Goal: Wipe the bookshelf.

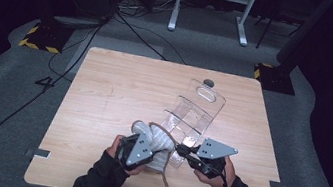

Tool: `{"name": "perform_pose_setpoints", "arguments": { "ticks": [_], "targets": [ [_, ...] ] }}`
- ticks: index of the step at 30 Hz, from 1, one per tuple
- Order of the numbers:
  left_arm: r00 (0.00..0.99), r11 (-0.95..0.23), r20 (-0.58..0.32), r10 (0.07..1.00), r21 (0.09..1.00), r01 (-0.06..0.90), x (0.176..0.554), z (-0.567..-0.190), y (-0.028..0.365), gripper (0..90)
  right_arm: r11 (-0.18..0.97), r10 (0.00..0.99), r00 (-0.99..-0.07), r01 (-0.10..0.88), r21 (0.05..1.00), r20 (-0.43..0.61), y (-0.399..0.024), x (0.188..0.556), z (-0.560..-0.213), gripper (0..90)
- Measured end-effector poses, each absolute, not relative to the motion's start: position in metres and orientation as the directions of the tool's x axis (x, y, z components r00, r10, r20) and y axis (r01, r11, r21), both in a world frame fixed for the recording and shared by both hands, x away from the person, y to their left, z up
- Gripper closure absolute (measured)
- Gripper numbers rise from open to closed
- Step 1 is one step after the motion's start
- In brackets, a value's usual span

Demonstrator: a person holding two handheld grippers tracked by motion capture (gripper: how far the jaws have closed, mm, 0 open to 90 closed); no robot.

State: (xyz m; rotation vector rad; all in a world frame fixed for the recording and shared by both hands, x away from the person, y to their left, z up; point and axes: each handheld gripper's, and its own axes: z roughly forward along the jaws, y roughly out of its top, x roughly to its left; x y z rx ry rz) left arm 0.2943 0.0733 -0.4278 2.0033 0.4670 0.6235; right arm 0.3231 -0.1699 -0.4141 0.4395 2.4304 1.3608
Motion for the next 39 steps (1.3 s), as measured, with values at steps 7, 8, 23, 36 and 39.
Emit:
{"name": "perform_pose_setpoints", "arguments": {
  "ticks": [7,8,23,36,39],
  "targets": [
    [0.809,-0.441,0.195,0.554,0.894,0.086,0.288,-0.444,0.052,74.9,0.491,0.425,-0.898,0.124,0.863,-0.112,-0.171,0.323,-0.414,85.5],
    [0.809,-0.445,0.2,0.553,0.892,0.084,0.287,-0.444,0.052,74.9,0.488,0.426,-0.898,0.129,0.864,-0.106,-0.171,0.324,-0.414,85.6],
    [0.88,-0.635,0.222,0.42,0.764,0.11,0.29,-0.494,0.033,75.0,0.486,0.432,-0.895,0.126,0.865,-0.113,-0.17,0.322,-0.414,85.6],
    [0.786,-0.552,0.148,0.6,0.788,0.273,0.331,-0.475,0.106,75.4,0.485,0.439,-0.891,0.128,0.865,-0.114,-0.17,0.322,-0.415,85.3],
    [0.758,-0.57,0.213,0.617,0.785,0.243,0.332,-0.462,0.11,75.6,0.488,0.442,-0.889,0.124,0.864,-0.122,-0.169,0.321,-0.415,85.2]
  ]
}}
